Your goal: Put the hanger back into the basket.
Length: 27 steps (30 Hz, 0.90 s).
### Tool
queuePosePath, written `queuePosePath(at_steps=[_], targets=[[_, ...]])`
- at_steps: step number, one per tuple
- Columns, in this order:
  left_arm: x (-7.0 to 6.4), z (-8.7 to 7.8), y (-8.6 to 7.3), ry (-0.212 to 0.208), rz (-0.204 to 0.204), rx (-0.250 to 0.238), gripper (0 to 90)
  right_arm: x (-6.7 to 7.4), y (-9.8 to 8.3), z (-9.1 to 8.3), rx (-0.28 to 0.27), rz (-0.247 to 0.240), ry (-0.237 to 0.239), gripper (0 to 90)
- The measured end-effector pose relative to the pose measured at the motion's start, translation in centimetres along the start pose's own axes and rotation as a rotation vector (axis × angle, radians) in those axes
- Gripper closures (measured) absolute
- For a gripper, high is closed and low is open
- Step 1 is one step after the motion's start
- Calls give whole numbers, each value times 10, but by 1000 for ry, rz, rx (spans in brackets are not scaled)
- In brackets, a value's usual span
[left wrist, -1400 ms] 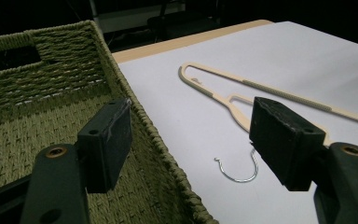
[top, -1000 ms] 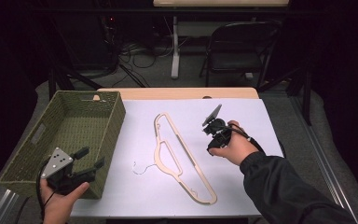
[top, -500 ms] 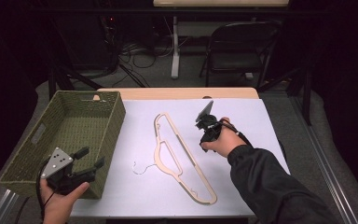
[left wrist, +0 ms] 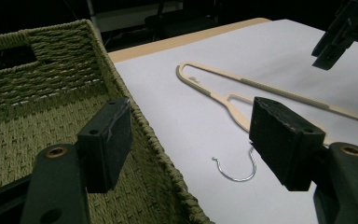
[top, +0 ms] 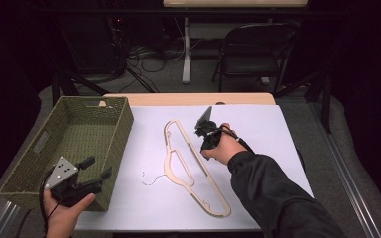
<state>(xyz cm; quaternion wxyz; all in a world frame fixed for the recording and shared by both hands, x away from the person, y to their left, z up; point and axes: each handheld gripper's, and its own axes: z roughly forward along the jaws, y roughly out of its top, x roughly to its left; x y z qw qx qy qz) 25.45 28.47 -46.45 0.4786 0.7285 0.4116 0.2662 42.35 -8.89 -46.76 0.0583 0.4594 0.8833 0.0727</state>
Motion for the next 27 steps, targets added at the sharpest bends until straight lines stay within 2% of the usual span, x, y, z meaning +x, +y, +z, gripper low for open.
queuePosePath(at_steps=[1, 2, 3, 8, 9, 12, 13, 15, 16, 17, 18, 19, 20, 21, 22, 24, 25, 27], targets=[[0, 0, 0, 0, 0, 0, 302, 2, 2, 1, 9, -8, -9, 555], [0, 0, 0, -1, 0, 0, 302, 5, 3, 4, -19, 9, -7, 557], [0, 0, 0, -1, 1, 1, 302, 5, 6, 3, 15, -19, -8, 557], [0, 0, 0, -1, 0, -3, 302, 14, 13, 10, 11, -29, -3, 559], [0, 0, 0, -2, 0, -2, 302, 17, 12, 16, -35, 1, -1, 559], [0, 0, 0, -3, 1, 1, 302, 17, 17, 18, 22, -37, -7, 563], [0, 1, 0, -3, 2, 2, 302, 17, 17, 21, 8, -30, 1, 564], [0, 1, 0, -4, 4, 2, 302, 18, 20, 23, 32, -31, -2, 566], [0, 1, 0, -4, 4, 3, 302, 19, 19, 28, 1, -19, -2, 567], [0, 1, 0, -4, 4, 3, 302, 19, 20, 29, 5, -12, 3, 568], [0, 1, 0, -5, 4, 4, 302, 18, 21, 29, 35, -33, -2, 570], [0, 1, 0, -5, 4, 4, 302, 18, 22, 31, 32, -32, -4, 571], [0, 2, 0, -5, 4, 4, 302, 18, 23, 32, 39, -27, 2, 574], [0, 2, 0, -5, 5, 5, 302, 20, 22, 34, 18, 3, 11, 577], [0, 2, 0, -5, 4, 5, 302, 18, 24, 34, 41, -23, 6, 580], [0, 2, 0, -5, 5, 5, 302, 19, 25, 36, 47, -20, 5, 589], [0, 2, 0, -5, 4, 5, 302, 20, 24, 40, 19, -5, 9, 592], [0, 2, 0, -5, 3, 6, 302, 20, 27, 41, 57, -15, 7, 600]])
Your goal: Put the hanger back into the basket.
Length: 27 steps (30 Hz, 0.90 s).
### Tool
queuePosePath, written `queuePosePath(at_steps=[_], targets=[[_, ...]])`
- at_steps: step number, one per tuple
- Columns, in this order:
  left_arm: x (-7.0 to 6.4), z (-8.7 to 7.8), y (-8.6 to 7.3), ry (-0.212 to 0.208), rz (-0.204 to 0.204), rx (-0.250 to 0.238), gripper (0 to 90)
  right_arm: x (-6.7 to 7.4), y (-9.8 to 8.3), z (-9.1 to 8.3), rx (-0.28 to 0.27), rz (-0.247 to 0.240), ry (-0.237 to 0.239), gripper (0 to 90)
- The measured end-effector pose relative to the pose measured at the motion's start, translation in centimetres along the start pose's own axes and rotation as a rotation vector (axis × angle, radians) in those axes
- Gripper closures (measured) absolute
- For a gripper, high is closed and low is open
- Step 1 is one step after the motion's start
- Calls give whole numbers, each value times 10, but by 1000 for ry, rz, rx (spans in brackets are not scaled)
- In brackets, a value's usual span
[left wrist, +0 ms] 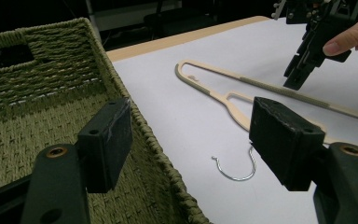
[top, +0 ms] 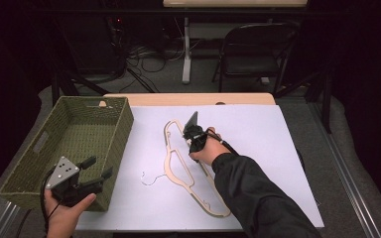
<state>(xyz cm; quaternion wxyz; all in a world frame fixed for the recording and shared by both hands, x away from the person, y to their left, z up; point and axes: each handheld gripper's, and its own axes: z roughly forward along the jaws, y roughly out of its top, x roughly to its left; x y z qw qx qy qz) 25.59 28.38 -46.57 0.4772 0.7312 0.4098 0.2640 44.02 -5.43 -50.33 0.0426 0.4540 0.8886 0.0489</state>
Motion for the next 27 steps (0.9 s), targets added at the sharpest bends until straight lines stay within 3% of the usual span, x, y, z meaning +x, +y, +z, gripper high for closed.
queuePosePath(at_steps=[1, 2, 3, 8, 20, 24, 27], targets=[[0, 0, 0, 0, 0, 0, 302, 0, 0, 2, -3, -8, -4, 608], [0, 0, 0, 0, 0, 0, 303, 2, 0, 6, -29, 19, 1, 615], [0, 0, 0, 0, 0, 0, 302, 1, 1, 5, 0, -5, -6, 621], [0, 1, -1, 0, 0, 3, 303, 1, 2, 12, 18, 6, -5, 649], [0, 2, -1, 0, 4, 9, 303, 1, 0, 21, 1, 60, 17, 706], [0, 2, -1, 0, 3, 8, 303, 1, 1, 20, 35, 36, 10, 724], [0, 2, -1, 1, 3, 7, 303, 1, 1, 22, 31, 72, 19, 749]])
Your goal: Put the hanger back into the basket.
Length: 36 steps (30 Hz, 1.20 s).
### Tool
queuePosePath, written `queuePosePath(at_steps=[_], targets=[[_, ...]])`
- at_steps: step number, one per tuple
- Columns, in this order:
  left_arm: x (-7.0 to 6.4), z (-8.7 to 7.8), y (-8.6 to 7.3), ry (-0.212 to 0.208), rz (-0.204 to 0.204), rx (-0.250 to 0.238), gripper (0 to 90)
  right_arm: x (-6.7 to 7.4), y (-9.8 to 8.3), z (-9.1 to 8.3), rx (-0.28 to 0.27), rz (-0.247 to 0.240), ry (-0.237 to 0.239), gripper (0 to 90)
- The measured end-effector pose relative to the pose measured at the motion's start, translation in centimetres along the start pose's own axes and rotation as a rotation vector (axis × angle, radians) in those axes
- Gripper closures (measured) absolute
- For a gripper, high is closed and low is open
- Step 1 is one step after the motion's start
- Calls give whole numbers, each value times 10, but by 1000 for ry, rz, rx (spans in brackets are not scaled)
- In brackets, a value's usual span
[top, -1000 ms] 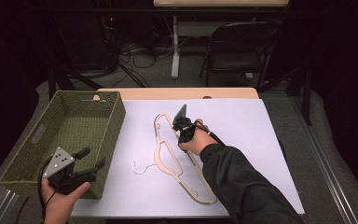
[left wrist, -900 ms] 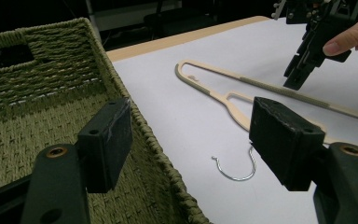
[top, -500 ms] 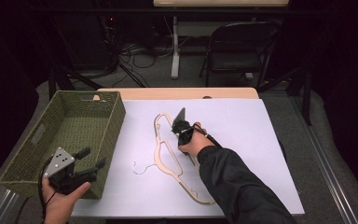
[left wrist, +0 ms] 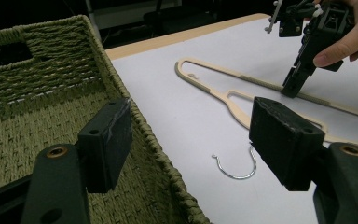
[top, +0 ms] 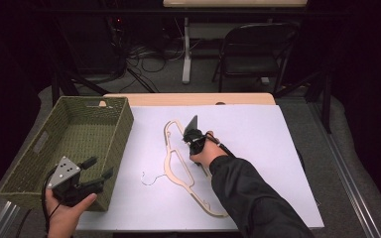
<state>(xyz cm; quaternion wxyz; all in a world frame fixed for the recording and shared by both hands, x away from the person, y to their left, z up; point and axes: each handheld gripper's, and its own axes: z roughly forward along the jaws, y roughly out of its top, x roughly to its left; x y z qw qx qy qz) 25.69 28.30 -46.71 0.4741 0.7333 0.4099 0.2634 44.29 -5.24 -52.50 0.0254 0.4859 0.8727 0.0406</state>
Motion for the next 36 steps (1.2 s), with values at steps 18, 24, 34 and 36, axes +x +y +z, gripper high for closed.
queuePosePath(at_steps=[18, 24, 34, 36], targets=[[0, 1, 0, 1, 3, 4, 304, -2, -6, 0, -27, 17, 2, 773], [-1, 1, 0, -2, 2, 1, 304, -4, -7, 0, -37, 47, 15, 787], [-1, 2, 0, -3, 1, 2, 304, -6, -7, 1, -54, 68, 19, 796], [-1, 2, 0, -4, 2, 3, 304, -7, -7, 0, -41, 65, 22, 797]])
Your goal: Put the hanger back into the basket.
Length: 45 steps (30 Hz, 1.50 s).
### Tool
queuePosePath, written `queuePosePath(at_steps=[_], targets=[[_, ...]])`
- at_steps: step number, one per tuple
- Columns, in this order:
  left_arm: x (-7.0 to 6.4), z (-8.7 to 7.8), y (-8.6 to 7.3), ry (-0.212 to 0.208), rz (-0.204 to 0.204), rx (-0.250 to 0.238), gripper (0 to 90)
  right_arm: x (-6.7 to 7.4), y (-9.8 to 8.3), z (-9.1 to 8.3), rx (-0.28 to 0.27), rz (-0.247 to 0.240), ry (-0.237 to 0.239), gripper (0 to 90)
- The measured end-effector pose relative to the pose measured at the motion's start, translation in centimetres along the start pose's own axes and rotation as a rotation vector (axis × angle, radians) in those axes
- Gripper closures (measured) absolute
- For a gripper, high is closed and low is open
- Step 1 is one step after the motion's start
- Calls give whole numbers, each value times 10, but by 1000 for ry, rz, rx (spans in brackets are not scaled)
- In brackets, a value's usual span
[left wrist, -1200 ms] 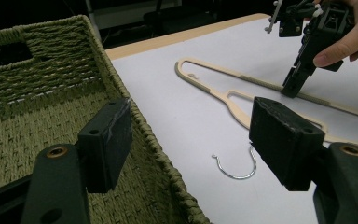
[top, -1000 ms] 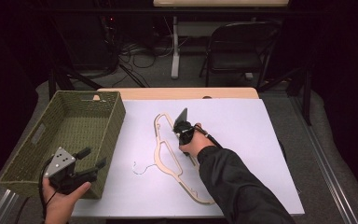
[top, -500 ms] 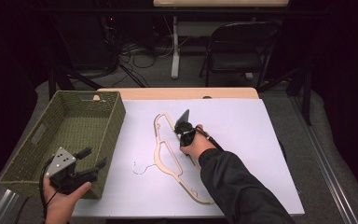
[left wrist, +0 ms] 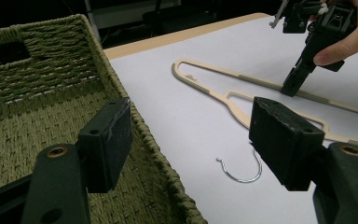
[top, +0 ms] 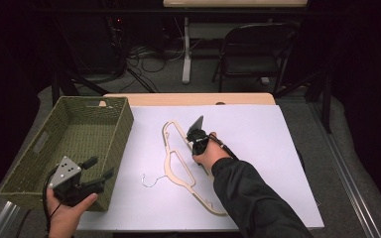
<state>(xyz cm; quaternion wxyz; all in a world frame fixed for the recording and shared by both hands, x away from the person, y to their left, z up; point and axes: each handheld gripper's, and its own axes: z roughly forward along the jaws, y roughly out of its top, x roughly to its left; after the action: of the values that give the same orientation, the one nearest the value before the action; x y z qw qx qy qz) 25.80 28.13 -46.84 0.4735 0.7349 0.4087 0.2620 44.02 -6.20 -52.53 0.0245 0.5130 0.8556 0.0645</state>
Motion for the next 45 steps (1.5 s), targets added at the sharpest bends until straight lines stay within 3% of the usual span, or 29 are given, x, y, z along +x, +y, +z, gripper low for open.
queuePosePath(at_steps=[5, 6, 7, 8, 11, 12, 13, 14, 15, 16, 17, 18, 19, 20, 21, 22, 23, 24, 25, 27, 28, 34, 36, 39, 42, 44, 45], targets=[[0, 0, 0, 0, -1, -1, 305, -1, 0, -2, -6, 3, 12, 797], [0, 0, 0, -1, 0, 0, 305, -2, -3, 3, -92, 21, 46, 798], [-1, 0, 0, -1, 0, 0, 305, -3, 2, -9, 66, -11, 3, 797], [-1, 0, 0, -2, 0, 0, 305, -4, 0, -5, -3, -2, 26, 797], [-1, 0, 0, -4, 1, 1, 305, -5, -2, -5, -25, 23, 55, 798], [-2, 0, 0, -4, 3, 2, 305, -5, -4, -3, -65, 42, 69, 798], [-2, 0, 0, -4, 2, 1, 305, -9, -2, -8, -3, -13, 61, 799], [-2, 0, 0, -5, 5, 3, 305, -9, -2, -11, 32, -6, 48, 799], [-2, 0, 0, -5, 4, 3, 305, -10, -4, -10, 22, -5, 56, 799], [-2, 1, 0, -5, 2, 2, 305, -10, -7, -3, -76, 21, 92, 799], [-2, 1, 0, -5, 4, 4, 305, -11, -7, -6, -38, 28, 100, 799], [-2, 1, 0, -6, 5, 4, 305, -14, -6, -10, 17, 1, 74, 799], [-3, 1, 0, -6, 4, 4, 305, -16, -6, -11, 34, -10, 74, 799], [-3, 1, 0, -6, 3, 3, 305, -17, -9, -6, -28, 7, 107, 800], [-3, 1, 0, -8, 5, 3, 305, -17, -11, -6, -36, 48, 125, 799], [-3, 1, 0, -8, 3, 3, 305, -16, -13, -4, -80, 79, 143, 799], [-4, 2, 0, -5, 2, 2, 305, -18, -14, -2, -115, 62, 151, 799], [-4, 2, 0, -6, 5, 2, 305, -21, -12, -12, 4, 31, 124, 799], [-4, 2, 0, -7, 6, 3, 305, -22, -12, -13, -1, 32, 130, 799], [-4, 3, 0, -9, 7, 5, 305, -23, -14, -14, -55, 53, 158, 799], [-5, 3, 0, -11, 7, 3, 305, -24, -14, -15, -84, 33, 166, 799], [-8, 5, 0, -22, 14, 6, 306, -27, -18, -29, -112, 30, 204, 799], [-10, 5, 1, -31, 17, 10, 308, -27, -20, -30, -160, 62, 223, 799], [-13, 7, 0, -40, 21, 5, 314, -32, -22, -37, -144, 43, 229, 799], [-18, 10, 1, -55, 29, 1, 329, -36, -25, -42, -154, 57, 254, 799], [-21, 11, 1, -67, 35, 0, 331, -37, -29, -38, -261, 90, 298, 799], [-23, 12, 1, -73, 38, 1, 332, -39, -31, -40, -250, 87, 298, 799]])
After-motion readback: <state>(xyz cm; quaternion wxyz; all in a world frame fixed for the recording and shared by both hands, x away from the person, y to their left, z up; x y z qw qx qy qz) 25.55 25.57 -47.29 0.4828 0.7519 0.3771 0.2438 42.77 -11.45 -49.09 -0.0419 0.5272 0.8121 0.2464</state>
